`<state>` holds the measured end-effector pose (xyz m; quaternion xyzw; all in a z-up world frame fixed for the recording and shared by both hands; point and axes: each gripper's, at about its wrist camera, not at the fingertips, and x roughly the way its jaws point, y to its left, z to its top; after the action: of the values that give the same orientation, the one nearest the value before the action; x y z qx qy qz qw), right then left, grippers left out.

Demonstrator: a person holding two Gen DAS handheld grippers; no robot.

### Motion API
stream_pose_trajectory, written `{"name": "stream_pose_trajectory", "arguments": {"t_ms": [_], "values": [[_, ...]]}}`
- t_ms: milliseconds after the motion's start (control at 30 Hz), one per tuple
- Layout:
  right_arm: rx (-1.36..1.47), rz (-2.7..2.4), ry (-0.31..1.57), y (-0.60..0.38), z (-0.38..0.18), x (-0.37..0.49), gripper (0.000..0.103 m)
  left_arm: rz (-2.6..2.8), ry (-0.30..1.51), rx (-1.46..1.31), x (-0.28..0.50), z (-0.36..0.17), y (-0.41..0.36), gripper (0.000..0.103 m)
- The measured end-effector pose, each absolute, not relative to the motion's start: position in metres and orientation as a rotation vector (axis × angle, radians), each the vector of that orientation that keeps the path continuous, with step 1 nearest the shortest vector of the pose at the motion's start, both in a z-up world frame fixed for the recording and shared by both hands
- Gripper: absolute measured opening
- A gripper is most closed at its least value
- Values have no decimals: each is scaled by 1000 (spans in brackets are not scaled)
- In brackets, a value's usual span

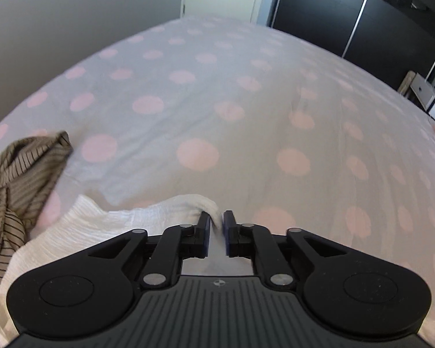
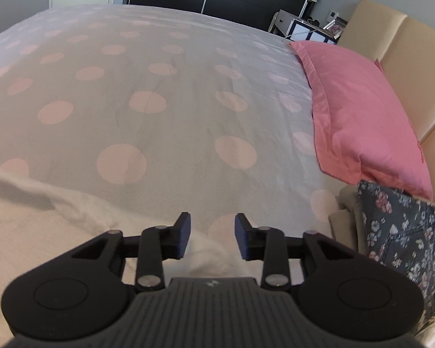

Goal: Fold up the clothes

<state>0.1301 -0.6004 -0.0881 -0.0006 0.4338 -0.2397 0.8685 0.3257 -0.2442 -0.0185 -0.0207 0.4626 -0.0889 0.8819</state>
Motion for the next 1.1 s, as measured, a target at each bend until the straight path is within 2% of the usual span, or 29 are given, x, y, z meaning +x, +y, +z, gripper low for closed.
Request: {"name": "stream_pose_trajectory", "arguments": {"t_ms": [33, 133, 233, 467, 733, 833, 1100], "values": [[20, -503, 904, -604, -88, 126, 39, -200, 970, -21, 323, -19, -244, 20], [63, -504, 905, -607, -86, 104, 42, -255, 988, 48, 315, -14, -239, 22], [80, -481, 916, -601, -84, 71, 44, -321, 1010, 103, 308, -3, -224, 30], [180, -435, 943, -581, -86, -9, 44, -290, 1012, 200, 301, 5, -166, 30], [356, -536, 956, -586, -96, -66, 47, -120, 1001, 153, 334, -49, -104, 31], [448, -608, 939, -598, -101, -75, 47, -82, 1003, 113, 351, -74, -92, 36], [454, -627, 938, -601, -114, -49, 47, -39, 1013, 45, 377, -125, -80, 38]]}}
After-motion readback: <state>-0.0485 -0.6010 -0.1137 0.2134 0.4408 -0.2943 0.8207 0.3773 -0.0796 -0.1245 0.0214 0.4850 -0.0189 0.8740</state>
